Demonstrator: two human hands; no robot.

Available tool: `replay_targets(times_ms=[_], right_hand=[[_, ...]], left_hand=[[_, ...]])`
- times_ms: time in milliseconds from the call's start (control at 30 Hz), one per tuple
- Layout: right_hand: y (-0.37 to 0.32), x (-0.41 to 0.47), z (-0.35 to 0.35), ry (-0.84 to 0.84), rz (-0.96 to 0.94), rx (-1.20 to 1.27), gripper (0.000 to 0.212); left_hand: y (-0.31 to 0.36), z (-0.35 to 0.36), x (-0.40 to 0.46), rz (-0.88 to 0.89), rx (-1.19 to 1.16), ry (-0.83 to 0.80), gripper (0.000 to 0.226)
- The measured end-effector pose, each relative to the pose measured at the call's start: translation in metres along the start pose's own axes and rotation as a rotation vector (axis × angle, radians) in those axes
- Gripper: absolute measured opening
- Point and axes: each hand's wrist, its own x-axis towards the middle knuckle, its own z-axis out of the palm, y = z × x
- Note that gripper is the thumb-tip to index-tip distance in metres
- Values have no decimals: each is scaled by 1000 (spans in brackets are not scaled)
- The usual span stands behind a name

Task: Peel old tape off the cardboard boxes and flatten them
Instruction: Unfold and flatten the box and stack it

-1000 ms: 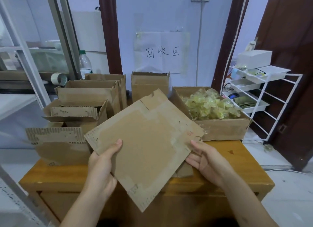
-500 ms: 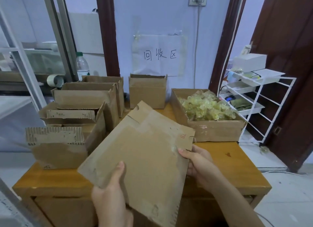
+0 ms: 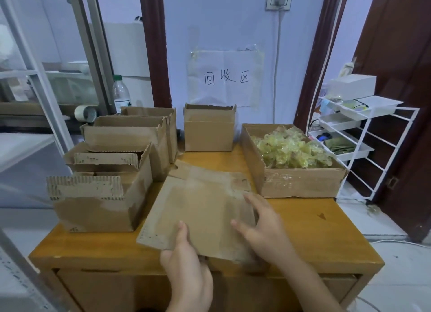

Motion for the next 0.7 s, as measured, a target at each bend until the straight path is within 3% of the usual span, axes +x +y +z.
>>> replay_targets(times_ms=[133,333,400,467,533,633,700], right_hand=[[12,-10,7,-107,38,-106,68],[29,-6,7,-160,32,-249,63],[29,-6,8,-154,17,-289,61],[26,-8,10,-147,22,-320,60],[22,-10,11,-136,27,-372,58],[19,-14,13,-99,10,-455,57],[17,-14,13,-103,11,-471,57]], left_hand=[[-1,-4,5,-111,147,-180,18],[40,-54,10,-457,525,-477,45],[54,-76,8,-436,724,-567,45],[67,-85,2,-209,963,-657,35],[80,-78,2,140,1116,-707,15],[90,-54,28,778,1307,-766,18],[82,-39,56,1026,1613,-834,38]])
